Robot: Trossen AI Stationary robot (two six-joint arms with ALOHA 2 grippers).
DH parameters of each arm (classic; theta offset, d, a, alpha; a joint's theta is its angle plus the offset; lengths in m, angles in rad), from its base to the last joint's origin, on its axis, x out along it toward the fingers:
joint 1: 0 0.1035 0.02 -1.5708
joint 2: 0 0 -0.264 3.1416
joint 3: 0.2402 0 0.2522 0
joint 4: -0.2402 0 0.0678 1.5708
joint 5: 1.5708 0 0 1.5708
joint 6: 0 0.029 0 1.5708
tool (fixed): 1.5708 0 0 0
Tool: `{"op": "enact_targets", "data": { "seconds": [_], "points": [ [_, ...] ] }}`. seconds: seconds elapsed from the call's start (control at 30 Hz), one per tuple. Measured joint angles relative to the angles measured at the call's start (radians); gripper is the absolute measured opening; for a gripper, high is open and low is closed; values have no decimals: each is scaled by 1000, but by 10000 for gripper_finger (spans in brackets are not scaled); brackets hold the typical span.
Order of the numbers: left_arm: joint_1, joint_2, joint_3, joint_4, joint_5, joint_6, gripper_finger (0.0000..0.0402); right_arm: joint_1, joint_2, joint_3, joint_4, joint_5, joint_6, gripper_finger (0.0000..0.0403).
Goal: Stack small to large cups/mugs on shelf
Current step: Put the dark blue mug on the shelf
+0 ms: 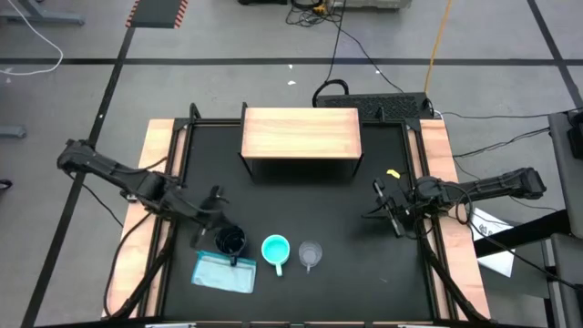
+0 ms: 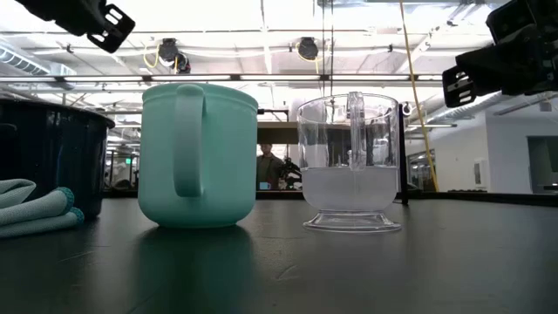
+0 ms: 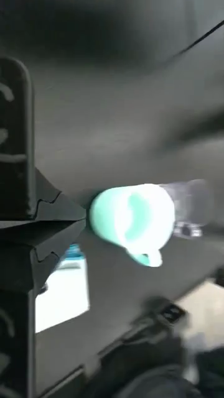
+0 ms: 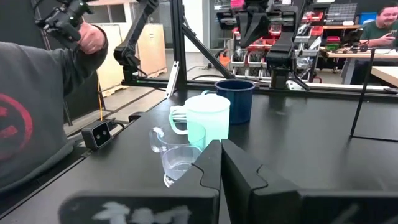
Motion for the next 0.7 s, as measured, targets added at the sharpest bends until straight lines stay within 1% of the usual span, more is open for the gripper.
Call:
{"op": "enact_targets", "data": {
  "seconds": [0.2, 0.3, 0.37, 0.57, 0.7],
  "points": [
    [-13, 194, 121, -192, -2, -43, 0, 0, 0, 0, 1, 0, 0, 0],
    [-12, 263, 154, -277, -29, -66, 0, 0, 0, 0, 1, 0, 0, 0],
    [-5, 301, 168, -305, -34, -69, 0, 0, 0, 0, 2, 0, 0, 0],
    [-2, 337, 190, -341, -27, -87, 0, 0, 0, 0, 2, 0, 0, 0],
    [-1, 335, 190, -347, -27, -97, 0, 0, 0, 0, 2, 0, 0, 0]
  ]
}}
